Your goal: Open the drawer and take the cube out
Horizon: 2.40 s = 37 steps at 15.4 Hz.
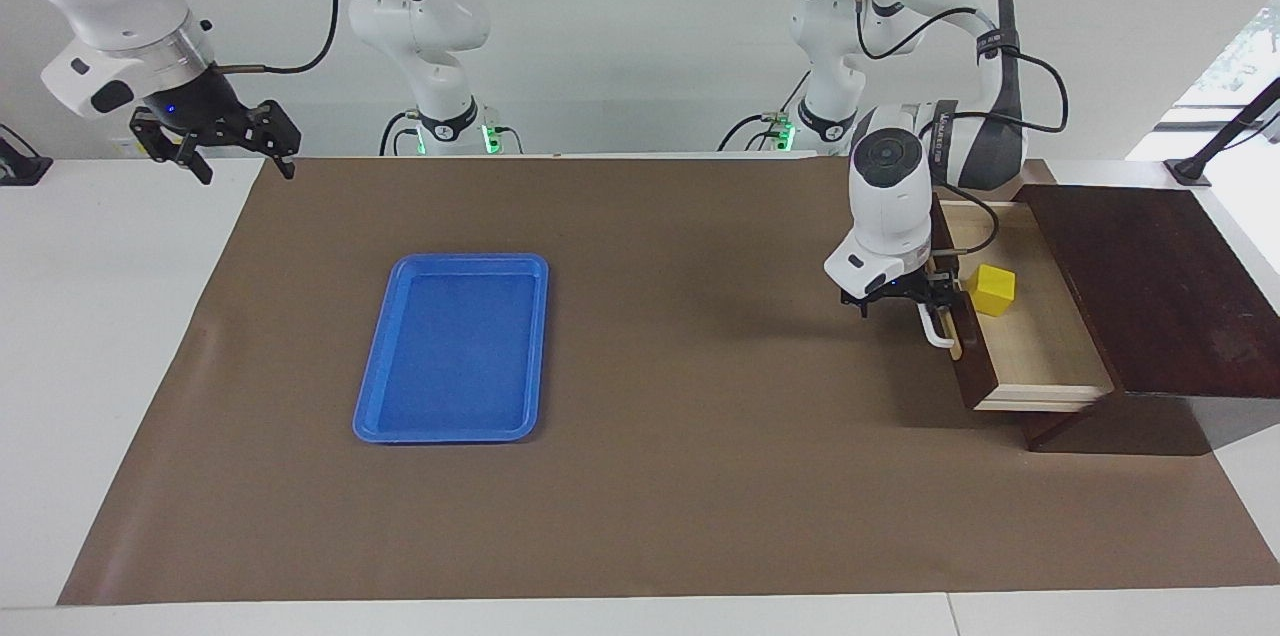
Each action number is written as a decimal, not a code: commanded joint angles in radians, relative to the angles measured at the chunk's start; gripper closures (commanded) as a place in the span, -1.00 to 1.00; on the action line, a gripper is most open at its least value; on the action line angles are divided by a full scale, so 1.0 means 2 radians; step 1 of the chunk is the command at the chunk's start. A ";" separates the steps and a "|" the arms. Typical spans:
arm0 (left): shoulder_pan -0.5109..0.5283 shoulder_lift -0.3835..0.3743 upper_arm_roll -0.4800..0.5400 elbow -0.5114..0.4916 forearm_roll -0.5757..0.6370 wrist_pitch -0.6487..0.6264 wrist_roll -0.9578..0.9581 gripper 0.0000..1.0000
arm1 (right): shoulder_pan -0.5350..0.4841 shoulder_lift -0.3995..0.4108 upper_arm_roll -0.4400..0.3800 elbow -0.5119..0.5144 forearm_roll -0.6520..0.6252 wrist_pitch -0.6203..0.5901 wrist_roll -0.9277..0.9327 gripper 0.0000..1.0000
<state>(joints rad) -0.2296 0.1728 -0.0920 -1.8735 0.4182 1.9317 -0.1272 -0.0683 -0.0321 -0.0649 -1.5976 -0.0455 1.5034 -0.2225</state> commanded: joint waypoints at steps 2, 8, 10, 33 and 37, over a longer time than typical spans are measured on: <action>-0.010 -0.004 0.004 0.052 -0.023 -0.064 0.018 -1.00 | -0.006 -0.007 0.004 -0.008 -0.003 0.008 0.010 -1.00; 0.001 -0.019 0.011 0.144 -0.118 -0.144 -0.008 -1.00 | -0.006 -0.007 0.004 -0.008 -0.003 0.008 0.010 -1.00; 0.022 -0.028 0.014 0.144 -0.141 -0.141 -0.077 -1.00 | -0.006 -0.007 0.004 -0.008 -0.003 0.008 0.010 -1.00; 0.160 -0.061 0.015 0.009 -0.197 -0.024 -0.466 -1.00 | -0.005 -0.007 0.004 -0.010 -0.003 0.010 0.008 -1.00; 0.165 -0.054 0.016 -0.020 -0.175 0.023 -0.459 -1.00 | -0.004 -0.008 0.005 -0.010 -0.003 0.008 0.006 -1.00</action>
<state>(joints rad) 0.0855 0.0776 -0.0580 -1.8625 0.0429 1.9182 -1.0625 -0.0696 -0.0321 -0.0643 -1.5977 -0.0455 1.5034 -0.2225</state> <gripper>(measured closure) 0.000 0.000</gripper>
